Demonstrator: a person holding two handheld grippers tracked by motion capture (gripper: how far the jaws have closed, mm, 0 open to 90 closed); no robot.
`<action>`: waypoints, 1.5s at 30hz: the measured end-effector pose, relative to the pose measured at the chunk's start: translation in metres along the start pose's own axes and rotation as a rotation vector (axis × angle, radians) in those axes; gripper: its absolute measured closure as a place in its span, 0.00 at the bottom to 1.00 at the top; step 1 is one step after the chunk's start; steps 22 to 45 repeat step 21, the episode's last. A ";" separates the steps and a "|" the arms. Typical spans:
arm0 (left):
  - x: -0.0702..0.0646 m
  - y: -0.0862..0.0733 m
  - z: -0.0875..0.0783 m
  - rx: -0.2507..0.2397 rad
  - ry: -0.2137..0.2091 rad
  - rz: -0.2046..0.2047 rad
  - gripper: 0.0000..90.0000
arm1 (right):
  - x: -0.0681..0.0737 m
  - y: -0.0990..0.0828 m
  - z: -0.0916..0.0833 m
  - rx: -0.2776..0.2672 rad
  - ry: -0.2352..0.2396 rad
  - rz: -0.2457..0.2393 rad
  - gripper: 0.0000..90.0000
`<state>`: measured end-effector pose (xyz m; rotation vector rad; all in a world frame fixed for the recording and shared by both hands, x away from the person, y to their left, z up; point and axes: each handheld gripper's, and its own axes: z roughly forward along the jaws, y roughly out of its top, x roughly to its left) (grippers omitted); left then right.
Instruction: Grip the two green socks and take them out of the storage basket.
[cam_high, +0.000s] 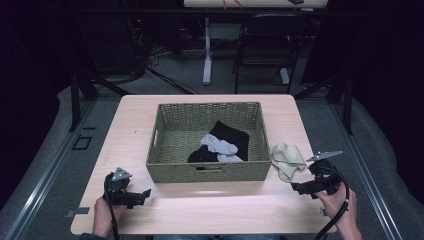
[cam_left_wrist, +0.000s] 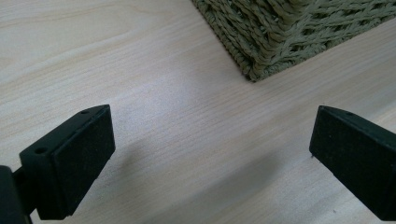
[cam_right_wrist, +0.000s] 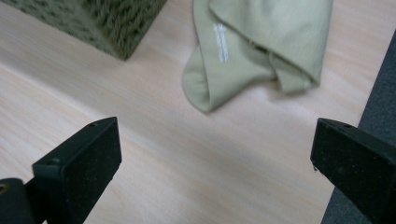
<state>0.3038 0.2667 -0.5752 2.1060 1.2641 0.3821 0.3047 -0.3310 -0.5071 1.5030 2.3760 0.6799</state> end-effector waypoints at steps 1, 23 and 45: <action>-0.001 0.000 0.000 0.001 -0.004 -0.001 0.00 | 0.000 -0.008 0.001 -0.017 -0.007 0.010 0.01; -0.003 0.002 0.003 0.005 -0.007 0.008 0.00 | -0.003 -0.048 0.020 -0.014 -0.042 0.065 0.01; -0.003 0.002 0.003 0.005 -0.007 0.008 0.00 | -0.003 -0.048 0.020 -0.014 -0.042 0.065 0.01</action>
